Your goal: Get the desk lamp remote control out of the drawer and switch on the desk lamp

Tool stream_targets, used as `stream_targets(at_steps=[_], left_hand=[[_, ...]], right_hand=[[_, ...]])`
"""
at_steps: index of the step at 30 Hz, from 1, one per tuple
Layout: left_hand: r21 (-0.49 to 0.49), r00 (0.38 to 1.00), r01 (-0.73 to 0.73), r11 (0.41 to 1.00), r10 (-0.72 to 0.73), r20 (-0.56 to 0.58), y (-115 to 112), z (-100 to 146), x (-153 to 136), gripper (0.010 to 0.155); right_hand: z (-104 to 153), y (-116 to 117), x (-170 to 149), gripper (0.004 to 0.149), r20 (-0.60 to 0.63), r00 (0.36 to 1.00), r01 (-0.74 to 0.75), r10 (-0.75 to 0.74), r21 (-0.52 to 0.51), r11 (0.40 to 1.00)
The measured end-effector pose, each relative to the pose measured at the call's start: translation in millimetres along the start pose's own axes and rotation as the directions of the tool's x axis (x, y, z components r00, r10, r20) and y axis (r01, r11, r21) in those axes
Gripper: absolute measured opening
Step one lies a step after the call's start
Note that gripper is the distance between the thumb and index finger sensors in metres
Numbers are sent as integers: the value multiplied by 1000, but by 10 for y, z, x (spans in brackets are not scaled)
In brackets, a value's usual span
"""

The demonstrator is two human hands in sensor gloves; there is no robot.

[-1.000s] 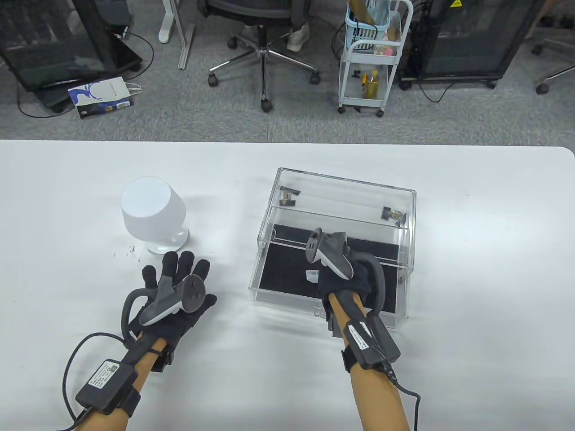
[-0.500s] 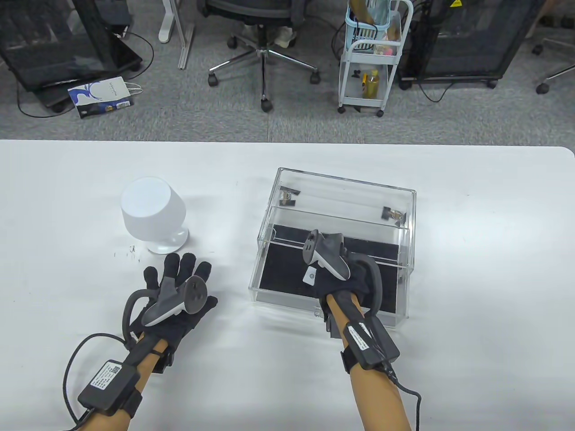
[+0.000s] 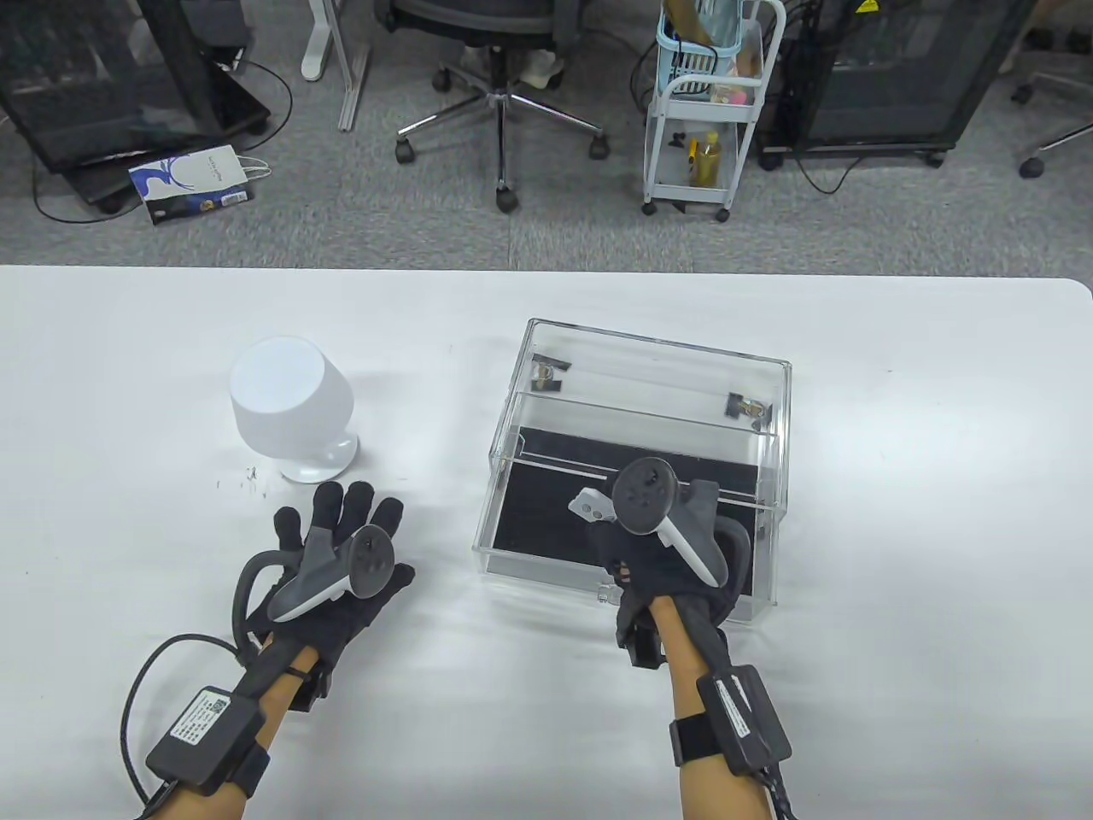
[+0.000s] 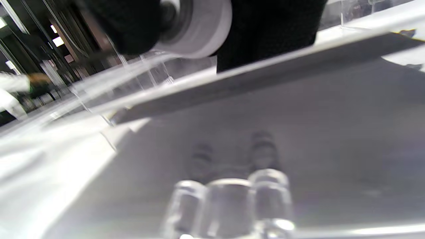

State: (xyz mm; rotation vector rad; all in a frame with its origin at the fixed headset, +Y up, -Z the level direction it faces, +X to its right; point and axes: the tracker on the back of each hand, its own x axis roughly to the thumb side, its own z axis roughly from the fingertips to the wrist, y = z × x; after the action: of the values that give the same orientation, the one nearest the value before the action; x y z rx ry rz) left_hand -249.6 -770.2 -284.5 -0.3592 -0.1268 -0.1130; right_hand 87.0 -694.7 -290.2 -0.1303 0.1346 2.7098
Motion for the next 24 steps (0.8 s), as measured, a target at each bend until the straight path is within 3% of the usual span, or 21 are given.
stream_targets(at_steps=[6,10,13,15,19,24], left_hand=[[16,1000,-24,1000,24,-16,14,15,-81,74],[5,999,-22,1000,22,-28,-11,5,-105,74],[1,999,-25,1000,25,-30,-18,2,-105,74],[1,999,-24,1000,24,-29,-18,3,-99,74],[-6,1000,-17,1000,17,-26,-36,0,-90,74],[-14,1000,-8,1000,8,-25,-45,4,-79,74]], right_hand=[[69,-5,-52,61,74,997,-18,20,-30,999],[45,0,-162,61,43,998,-32,34,-39,999],[23,19,-230,76,10,995,-97,98,-63,993],[12,31,-264,78,-12,994,-114,113,-81,990],[12,16,-290,66,-46,990,-137,132,-143,980],[10,17,-288,58,-45,992,-120,115,-141,983]])
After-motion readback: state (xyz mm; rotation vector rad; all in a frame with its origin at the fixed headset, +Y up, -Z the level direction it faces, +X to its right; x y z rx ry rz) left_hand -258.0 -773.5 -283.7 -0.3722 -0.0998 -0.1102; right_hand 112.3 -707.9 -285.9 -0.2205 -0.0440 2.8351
